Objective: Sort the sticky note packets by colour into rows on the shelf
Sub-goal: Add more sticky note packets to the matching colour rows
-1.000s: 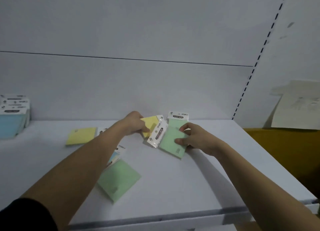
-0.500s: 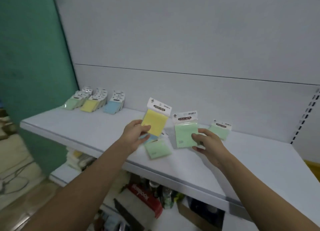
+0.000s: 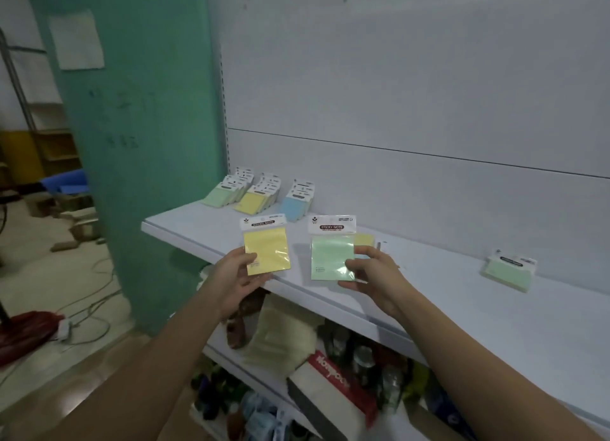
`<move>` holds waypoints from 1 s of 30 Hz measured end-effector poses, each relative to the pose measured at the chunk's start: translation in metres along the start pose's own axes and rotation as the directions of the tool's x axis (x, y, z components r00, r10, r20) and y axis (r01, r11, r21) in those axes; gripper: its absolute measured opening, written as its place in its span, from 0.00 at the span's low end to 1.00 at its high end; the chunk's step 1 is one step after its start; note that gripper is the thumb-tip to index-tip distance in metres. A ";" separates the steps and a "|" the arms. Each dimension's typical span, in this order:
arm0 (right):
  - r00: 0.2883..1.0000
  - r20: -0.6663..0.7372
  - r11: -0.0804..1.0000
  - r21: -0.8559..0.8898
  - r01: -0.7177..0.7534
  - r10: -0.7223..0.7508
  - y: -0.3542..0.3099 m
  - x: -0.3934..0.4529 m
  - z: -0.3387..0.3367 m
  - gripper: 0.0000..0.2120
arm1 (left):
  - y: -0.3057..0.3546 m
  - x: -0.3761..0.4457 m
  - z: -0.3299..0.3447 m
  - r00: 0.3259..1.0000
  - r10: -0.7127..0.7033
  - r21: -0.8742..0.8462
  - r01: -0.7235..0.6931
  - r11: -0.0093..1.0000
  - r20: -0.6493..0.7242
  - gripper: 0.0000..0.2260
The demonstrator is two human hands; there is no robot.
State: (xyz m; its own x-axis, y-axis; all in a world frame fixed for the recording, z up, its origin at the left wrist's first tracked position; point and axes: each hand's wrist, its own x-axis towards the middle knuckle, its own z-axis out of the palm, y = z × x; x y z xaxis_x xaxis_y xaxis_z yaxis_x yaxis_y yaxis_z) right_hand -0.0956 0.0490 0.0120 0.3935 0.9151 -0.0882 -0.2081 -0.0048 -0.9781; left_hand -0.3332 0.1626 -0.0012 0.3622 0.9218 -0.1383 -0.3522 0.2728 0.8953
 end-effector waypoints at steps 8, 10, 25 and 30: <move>0.993 -0.079 0.996 -0.007 0.086 -0.086 0.016 0.040 0.139 0.12 | 0.041 0.027 -0.139 0.999 0.014 0.108 -0.019 0.994 0.051 0.12; 0.991 -0.082 0.995 -0.013 0.102 -0.103 0.020 0.050 0.167 0.11 | 0.052 0.040 -0.167 1.000 0.008 0.084 -0.010 0.996 0.026 0.11; 0.957 -0.266 0.992 0.006 0.123 -0.117 0.066 0.184 0.251 0.09 | 0.102 0.191 -0.197 0.986 0.147 0.342 -0.164 0.925 0.077 0.24; 0.914 -0.399 0.981 0.136 0.138 -0.073 0.067 0.246 0.259 0.08 | 0.109 0.249 -0.185 0.982 0.144 0.444 -0.184 0.877 0.122 0.24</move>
State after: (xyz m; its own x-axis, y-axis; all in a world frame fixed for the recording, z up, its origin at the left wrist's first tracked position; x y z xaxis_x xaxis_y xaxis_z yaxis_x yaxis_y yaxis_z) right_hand -0.2443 0.3780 -0.0265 0.7319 0.6761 -0.0844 -0.2720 0.1764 -0.9460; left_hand -0.4414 0.4726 -0.0161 0.4105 0.9107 0.0451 0.0079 -0.0530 0.9986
